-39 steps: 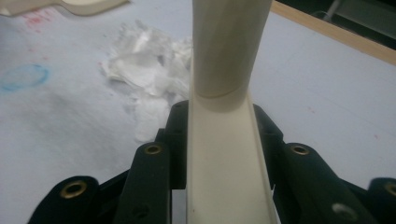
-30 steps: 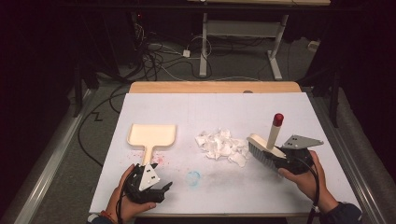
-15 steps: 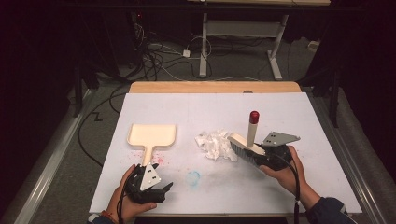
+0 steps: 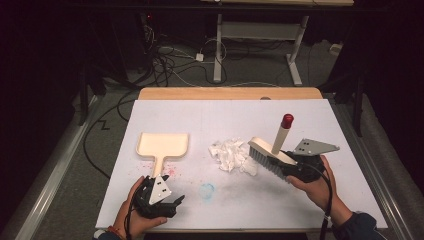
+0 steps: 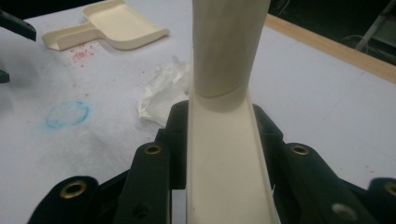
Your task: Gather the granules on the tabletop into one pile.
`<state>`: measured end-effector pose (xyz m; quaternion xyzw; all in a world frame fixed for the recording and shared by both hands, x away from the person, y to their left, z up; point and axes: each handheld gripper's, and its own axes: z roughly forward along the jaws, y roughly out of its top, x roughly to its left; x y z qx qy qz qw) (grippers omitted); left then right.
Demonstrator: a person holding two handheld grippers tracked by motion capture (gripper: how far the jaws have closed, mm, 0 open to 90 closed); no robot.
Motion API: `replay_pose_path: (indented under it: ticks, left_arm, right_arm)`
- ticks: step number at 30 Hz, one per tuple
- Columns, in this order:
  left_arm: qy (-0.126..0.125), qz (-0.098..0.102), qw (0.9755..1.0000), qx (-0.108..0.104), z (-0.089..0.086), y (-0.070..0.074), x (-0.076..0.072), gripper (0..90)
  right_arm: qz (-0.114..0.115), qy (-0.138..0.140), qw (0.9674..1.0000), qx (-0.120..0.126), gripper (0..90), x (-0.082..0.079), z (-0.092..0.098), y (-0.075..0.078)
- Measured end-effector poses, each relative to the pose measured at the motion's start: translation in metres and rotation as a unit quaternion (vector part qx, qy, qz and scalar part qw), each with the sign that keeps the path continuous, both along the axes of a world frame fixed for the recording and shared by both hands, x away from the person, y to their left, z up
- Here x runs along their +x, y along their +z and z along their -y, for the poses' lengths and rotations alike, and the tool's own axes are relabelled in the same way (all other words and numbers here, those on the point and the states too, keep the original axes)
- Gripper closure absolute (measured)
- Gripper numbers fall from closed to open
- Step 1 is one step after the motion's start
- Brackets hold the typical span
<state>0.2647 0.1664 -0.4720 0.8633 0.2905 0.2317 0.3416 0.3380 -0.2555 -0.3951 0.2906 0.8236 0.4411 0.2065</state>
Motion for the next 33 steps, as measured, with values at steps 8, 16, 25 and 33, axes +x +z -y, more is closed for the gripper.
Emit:
replay_pose_path:
  ticks: [8, 16, 25, 33]
  left_arm:
    - [0.0, 0.002, 1.0, 0.002, 0.0, 0.001, 0.0, 20.8]
    - [0.001, 0.002, 1.0, 0.003, 0.0, 0.0, 0.0, 20.8]
    - [0.0, 0.001, 1.0, 0.005, 0.0, 0.0, 0.0, 20.8]
    - [0.001, 0.001, 1.0, 0.004, -0.001, 0.0, 0.0, 20.8]
  right_arm:
    - [0.013, -0.018, 0.9995, 0.022, 67.8, -0.003, 0.014, 0.01]
    - [-0.007, -0.04, 0.9992, 0.0, 67.7, 0.011, 0.02, -0.004]
    - [-0.02, -0.065, 0.9966, -0.046, 67.7, 0.024, 0.016, -0.027]
    - [0.003, -0.073, 0.9973, -0.008, 67.7, 0.017, 0.022, -0.012]
